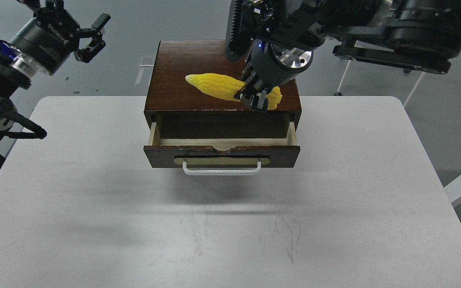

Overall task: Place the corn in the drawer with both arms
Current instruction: 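Lift the corn over the box and lower it into the open drawer, then hold the corn inside the drawer with the right gripper and adjust it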

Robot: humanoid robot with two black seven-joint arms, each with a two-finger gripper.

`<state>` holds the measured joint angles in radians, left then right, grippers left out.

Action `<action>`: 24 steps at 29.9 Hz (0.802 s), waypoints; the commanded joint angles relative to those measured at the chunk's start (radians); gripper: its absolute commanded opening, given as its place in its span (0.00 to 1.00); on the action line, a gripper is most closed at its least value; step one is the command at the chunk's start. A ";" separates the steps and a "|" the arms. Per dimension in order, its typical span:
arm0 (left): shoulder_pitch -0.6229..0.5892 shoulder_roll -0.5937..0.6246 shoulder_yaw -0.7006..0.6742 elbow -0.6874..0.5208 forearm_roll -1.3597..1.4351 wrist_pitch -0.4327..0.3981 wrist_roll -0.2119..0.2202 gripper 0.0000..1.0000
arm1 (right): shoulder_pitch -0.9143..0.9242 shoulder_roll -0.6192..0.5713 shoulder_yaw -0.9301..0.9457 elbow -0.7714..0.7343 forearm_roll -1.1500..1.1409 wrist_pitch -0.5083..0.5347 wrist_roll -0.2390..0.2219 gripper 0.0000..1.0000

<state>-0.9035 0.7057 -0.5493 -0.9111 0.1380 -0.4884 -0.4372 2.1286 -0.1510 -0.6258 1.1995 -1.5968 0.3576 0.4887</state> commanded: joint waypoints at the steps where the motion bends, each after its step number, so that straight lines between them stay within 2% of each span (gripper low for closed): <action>1: 0.000 0.008 0.000 -0.002 0.000 0.000 0.000 0.98 | 0.008 0.024 -0.008 0.026 -0.061 -0.077 0.000 0.00; 5: 0.000 0.014 0.000 -0.002 0.000 0.000 0.000 0.98 | -0.002 0.085 -0.086 0.006 -0.080 -0.205 0.000 0.00; 8: 0.000 0.021 0.000 -0.002 0.000 0.000 0.000 0.98 | -0.027 0.113 -0.103 -0.015 -0.078 -0.258 0.000 0.00; 24: 0.000 0.031 0.000 -0.002 0.000 0.000 0.000 0.98 | -0.111 0.139 -0.138 -0.069 -0.078 -0.256 0.000 0.00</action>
<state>-0.9036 0.7355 -0.5491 -0.9131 0.1380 -0.4887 -0.4372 2.0262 -0.0124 -0.7617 1.1364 -1.6750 0.1010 0.4887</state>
